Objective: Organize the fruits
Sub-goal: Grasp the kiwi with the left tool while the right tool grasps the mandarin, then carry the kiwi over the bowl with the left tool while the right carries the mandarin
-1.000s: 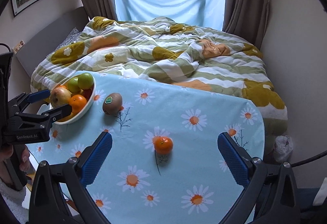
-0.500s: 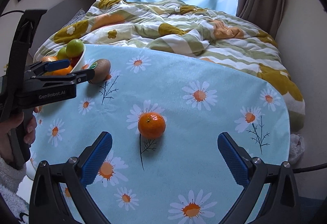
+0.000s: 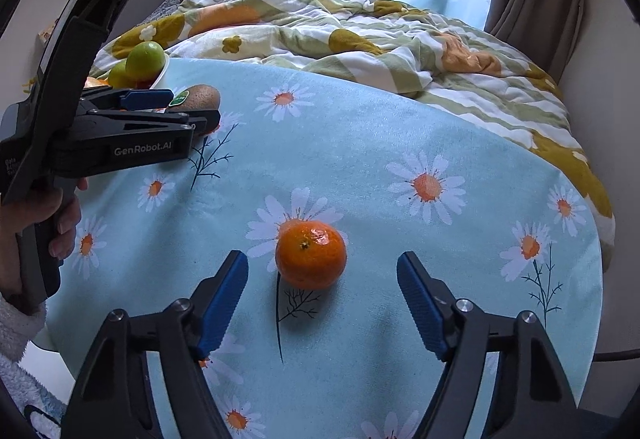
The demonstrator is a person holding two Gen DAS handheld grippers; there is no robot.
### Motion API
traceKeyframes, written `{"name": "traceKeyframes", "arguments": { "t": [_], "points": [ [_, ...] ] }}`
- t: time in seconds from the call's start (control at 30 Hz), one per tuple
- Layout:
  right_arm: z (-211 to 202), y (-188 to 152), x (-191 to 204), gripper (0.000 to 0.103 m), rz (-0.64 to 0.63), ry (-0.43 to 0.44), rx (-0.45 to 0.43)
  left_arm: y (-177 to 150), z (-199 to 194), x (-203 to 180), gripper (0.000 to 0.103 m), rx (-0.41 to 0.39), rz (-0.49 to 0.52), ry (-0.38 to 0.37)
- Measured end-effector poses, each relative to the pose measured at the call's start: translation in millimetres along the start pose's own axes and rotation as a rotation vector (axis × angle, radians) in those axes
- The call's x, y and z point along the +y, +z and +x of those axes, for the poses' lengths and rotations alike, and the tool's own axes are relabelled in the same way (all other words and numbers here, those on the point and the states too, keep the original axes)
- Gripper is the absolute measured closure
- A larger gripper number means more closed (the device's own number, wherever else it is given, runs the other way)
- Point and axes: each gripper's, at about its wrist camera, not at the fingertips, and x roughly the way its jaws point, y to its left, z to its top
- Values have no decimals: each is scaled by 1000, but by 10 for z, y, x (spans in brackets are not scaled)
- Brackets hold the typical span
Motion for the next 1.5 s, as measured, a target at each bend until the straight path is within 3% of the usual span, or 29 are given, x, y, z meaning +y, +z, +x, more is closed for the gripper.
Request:
{"name": "traceKeyframes", "arguments": {
  "t": [0.13, 0.23, 0.33, 0.57, 0.77, 0.87, 1.13, 1.5],
  "points": [
    [56, -3, 12, 36, -11, -1, 9, -16, 48, 12, 39, 21, -13, -26],
    [84, -4, 11, 36, -14, 2, 9, -23, 54, 61, 48, 23, -29, -29],
    [103, -7, 26, 44, -20, 9, 11, -37, 43, 83, 49, 23, -43, -47],
    [101, -6, 64, 46, -28, 5, 5, -98, -13, 50, 50, 26, -30, -50],
    [110, 9, 64, 55, -34, -5, -8, -183, -75, 34, 51, 32, -29, -59],
    [131, 12, 73, 68, -41, -5, -1, -221, -106, 30, 51, 34, -34, -66],
    [38, 34, 103, 68, -50, -3, -19, -279, -280, 30, 52, 21, -54, -91],
    [-305, 203, 256, 68, -68, 6, -73, -247, -928, 171, 52, -70, -89, -114]
  ]
}}
